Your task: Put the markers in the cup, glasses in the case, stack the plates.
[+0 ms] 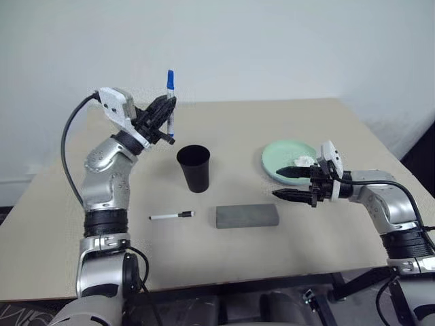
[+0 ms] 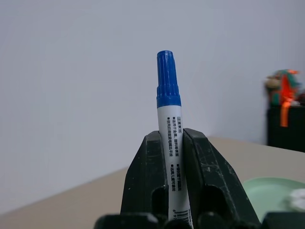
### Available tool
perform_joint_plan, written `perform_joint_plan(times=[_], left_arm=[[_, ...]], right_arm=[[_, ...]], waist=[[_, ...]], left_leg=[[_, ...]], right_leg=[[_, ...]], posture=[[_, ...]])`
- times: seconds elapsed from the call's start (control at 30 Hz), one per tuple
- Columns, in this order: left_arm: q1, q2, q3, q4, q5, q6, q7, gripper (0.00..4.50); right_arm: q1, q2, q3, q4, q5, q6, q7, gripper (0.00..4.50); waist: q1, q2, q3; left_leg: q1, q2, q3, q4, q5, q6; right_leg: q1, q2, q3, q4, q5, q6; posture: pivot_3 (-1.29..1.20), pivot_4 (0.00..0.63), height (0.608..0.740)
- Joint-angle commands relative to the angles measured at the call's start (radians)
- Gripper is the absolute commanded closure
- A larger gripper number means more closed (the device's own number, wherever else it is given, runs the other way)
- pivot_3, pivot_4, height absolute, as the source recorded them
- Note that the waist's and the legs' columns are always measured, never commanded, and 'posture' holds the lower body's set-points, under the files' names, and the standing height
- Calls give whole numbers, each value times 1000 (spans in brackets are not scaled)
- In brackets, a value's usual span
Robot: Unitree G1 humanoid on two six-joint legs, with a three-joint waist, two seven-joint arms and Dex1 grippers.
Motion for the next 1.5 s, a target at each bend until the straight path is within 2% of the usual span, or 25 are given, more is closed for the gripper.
perform_joint_plan(times=[0.03, 0.3, 1.1, 1.4, 1.5], left_arm=[[-55, -35, -3, 51, -5, -61, 4, 4400], [-60, -94, -13, 97, -39, -39, -41, 4400], [-19, -105, -40, 115, -13, -30, -79, 4400], [-38, -103, -49, 141, -7, -47, -79, 1362], [-38, -101, -48, 133, -9, -43, -80, 1362]], right_arm=[[-26, 5, -11, -31, 15, -4, -3, 655], [-11, 5, -17, -49, 19, -4, -17, 655], [-24, 24, -23, -81, 66, 37, -19, 655], [-15, 21, -28, -90, 67, 40, -29, 655], [-15, 22, -28, -89, 67, 39, -32, 655]], waist=[[0, 0, 0], [-3, -1, 0], [-3, -1, 0], [-3, -1, 0], [-3, -1, 0]], left_leg=[[0, 0, 0, 0, 0, 0], [-1, 0, 0, 0, 0, 0], [-1, 1, 1, 0, 0, 0], [-1, 1, 1, 0, 0, 0], [-1, 1, 1, 0, 0, 0]], right_leg=[[0, 0, 0, 0, 0, 0], [-1, 0, 0, 0, 1, 0], [-2, 0, 0, 0, 1, 0], [-2, 0, 0, 0, 1, 0], [-2, 0, 0, 0, 1, 0]], posture=[[0, 0, 740], [0, 0, 740], [0, 0, 740], [0, 0, 740], [0, 0, 740]])
